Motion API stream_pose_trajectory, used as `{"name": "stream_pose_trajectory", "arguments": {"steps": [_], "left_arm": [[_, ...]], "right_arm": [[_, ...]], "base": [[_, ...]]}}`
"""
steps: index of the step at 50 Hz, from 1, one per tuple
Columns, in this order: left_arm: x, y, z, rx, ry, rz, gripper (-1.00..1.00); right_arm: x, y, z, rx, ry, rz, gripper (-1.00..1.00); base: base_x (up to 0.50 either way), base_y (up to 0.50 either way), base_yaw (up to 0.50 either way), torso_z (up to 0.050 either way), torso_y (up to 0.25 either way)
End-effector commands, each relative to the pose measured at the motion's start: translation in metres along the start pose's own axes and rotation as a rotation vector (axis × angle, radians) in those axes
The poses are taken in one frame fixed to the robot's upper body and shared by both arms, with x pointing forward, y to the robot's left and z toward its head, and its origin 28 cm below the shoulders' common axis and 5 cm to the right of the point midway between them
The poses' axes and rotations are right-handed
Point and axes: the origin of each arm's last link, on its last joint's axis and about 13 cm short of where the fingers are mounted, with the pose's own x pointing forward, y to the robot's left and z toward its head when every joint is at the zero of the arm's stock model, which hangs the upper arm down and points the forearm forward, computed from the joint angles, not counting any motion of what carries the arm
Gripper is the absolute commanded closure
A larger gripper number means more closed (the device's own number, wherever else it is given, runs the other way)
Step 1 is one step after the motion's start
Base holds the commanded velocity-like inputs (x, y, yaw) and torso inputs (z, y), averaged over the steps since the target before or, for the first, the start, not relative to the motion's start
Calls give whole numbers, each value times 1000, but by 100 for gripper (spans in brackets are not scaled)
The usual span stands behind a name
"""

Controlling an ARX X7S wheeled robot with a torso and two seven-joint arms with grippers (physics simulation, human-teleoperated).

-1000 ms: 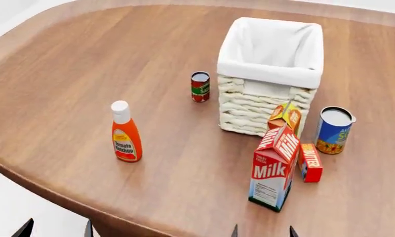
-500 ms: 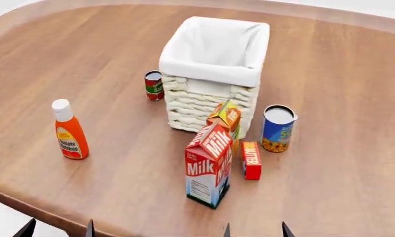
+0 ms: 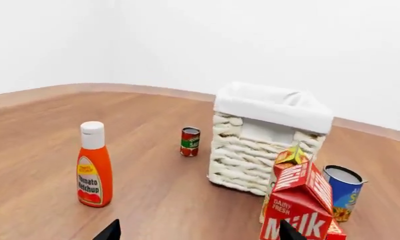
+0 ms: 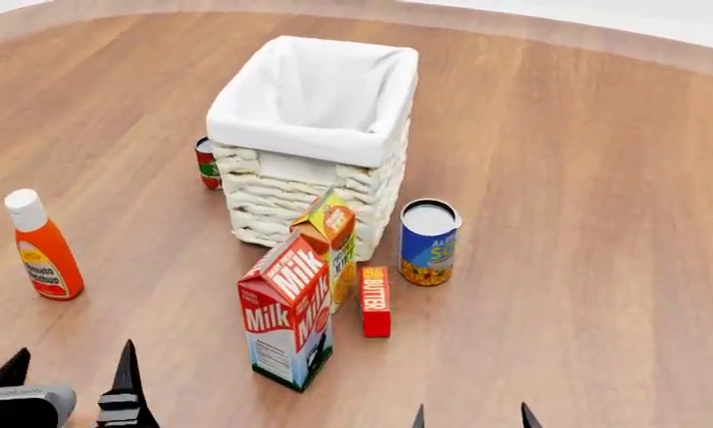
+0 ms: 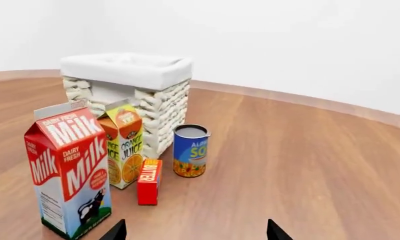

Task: Pick up the butter and put it in the basket.

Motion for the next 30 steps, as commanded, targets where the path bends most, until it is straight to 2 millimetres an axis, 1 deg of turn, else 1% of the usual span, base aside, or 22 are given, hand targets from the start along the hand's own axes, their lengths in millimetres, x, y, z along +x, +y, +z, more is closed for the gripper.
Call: {"name": "stream_pose_trajectory", "arguments": {"steps": [1,2,6,9,16,24,30], "left_arm": [[11,12,45,-61,-69,43,-100],[7,15,50,-87,-80,32,-100],[0,18,64,-71,-164,66,-100],[-5,20,70,-80,-169,66,-100],[-5,20,69,-77,-165,69,-100],[-5,20,73,-76,-172,77,-100],[-2,21,72,-71,-168,84,-100]], "right_arm": [[-16,-3,7,-27,-7,-28,-100],[-18,-3,6,-27,-3,-28,-100],[-20,-1,7,-25,1,-22,-100],[-21,1,6,-26,8,-11,-100],[-20,3,7,-30,11,-5,-100],[-20,2,9,-32,13,-36,-100],[-20,1,10,-33,2,-49,-100]], "base": [[482,132,0,0,0],[482,132,0,0,0],[482,132,0,0,0],[482,132,0,0,0],[482,132,0,0,0],[482,132,0,0,0],[48,13,0,0,0]]}}
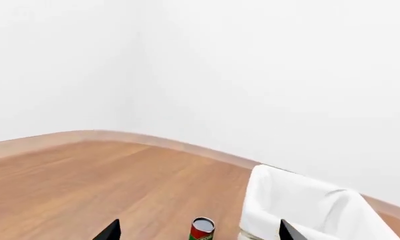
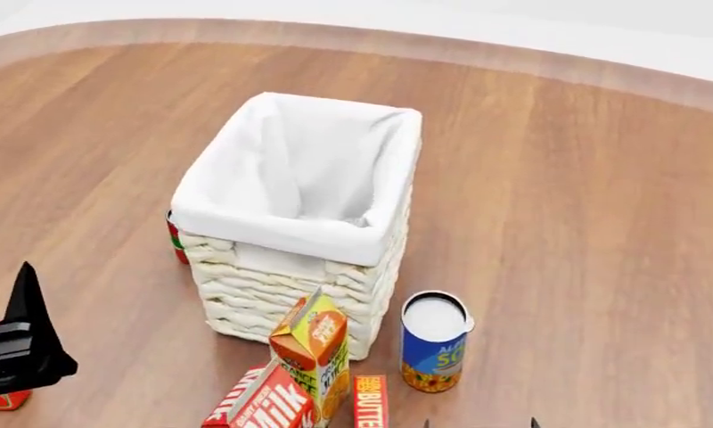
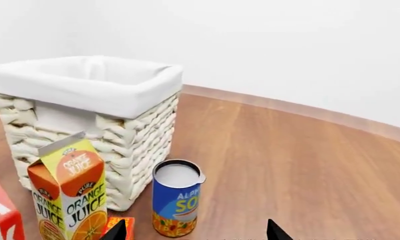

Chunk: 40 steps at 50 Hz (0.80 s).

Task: Pick up the butter and put it in the basket.

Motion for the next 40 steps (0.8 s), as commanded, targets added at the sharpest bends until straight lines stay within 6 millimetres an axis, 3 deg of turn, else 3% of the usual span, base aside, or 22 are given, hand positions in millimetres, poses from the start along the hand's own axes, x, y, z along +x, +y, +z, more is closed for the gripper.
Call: {"name": "stream_pose_trajectory", "arguments": {"steps": [1,9,21,40], "left_arm": [[2,1,4,2,-9,12,-100],[3,1,2,0,-4,16,-100],[4,2,4,-6,-18,21,-100],[5,4,5,2,-30,23,-100]], "right_arm": [[-1,-1,2,5,-11,-17,-100],[0,0,2,-16,7,-3,-100],[0,0,2,-21,5,-31,-100],[0,-1,3,-22,7,-32,-100]], "base": [[0,0,0,0,0],[422,115,0,0,0],[0,0,0,0,0],[0,0,0,1,-246]]}}
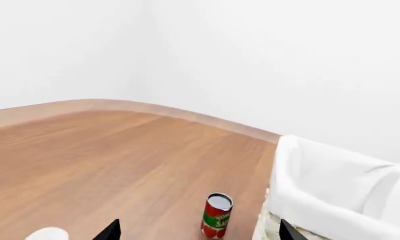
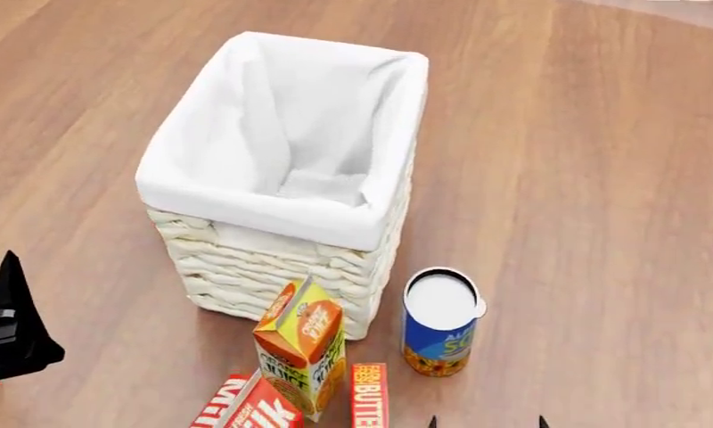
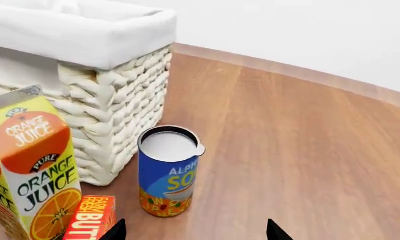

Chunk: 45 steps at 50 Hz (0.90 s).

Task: Pick up the butter and put it in the basket.

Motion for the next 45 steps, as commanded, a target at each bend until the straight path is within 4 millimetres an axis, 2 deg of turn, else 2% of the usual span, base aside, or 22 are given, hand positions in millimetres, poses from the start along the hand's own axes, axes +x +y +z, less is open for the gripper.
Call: {"name": "stream_pose_trajectory", "arguments": {"steps": [1,21,28,36,45], "left_arm": [[0,1,1,5,-12,-4,-100],[1,1,2,-11,-19,10,-100],[1,1,2,-19,6,13,-100],[-3,1,3,-8,9,10,-100],[-8,2,7,-10,10,11,-100]], "right_arm": [[0,0,-1,-1,4,-2,-100],[0,0,0,-2,5,-1,-100],[1,3,-2,20,6,47,-100],[-2,12,-2,72,-24,222,-100],[-4,17,-5,74,-6,288,-100]], "base": [[0,0,0,3,-250],[0,0,0,3,-244],[0,0,0,0,0],[0,0,0,0,0],[0,0,0,0,0]]}}
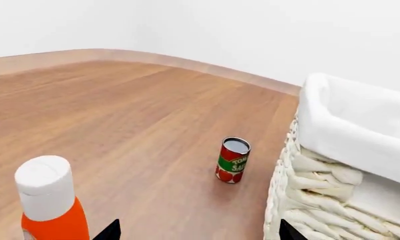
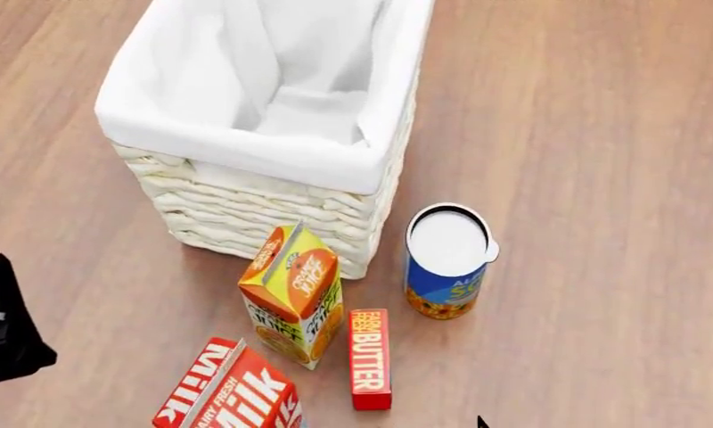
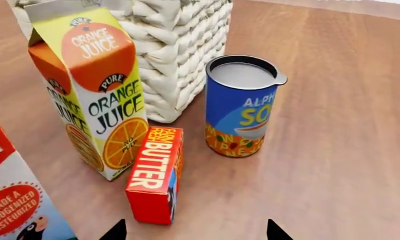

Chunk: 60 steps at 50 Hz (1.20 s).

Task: Pick up the butter and put it in the basket.

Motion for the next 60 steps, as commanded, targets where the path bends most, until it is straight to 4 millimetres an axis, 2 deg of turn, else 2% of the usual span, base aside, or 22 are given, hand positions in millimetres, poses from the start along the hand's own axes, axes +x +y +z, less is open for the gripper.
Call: {"name": "stream_pose_trajectory", "arguments": {"steps": [1,15,21,28,60], "left_arm": [[-5,1,4,-1,5,1,-100],[-6,0,3,2,11,-5,-100],[-7,-1,3,3,10,-8,-100],[-10,-2,2,2,9,-11,-100],[-12,-1,7,-12,4,-5,-100]], "right_arm": [[-1,7,-3,19,8,106,-100],[2,8,2,16,-41,78,-100],[5,6,-5,40,-61,13,-100],[8,10,-18,40,-38,41,-100],[41,11,-7,6,-41,94,-100]], "base": [[0,0,0,0,0],[0,0,0,0,0],[0,0,0,0,0],[0,0,0,0,0],[0,0,0,0,0]]}}
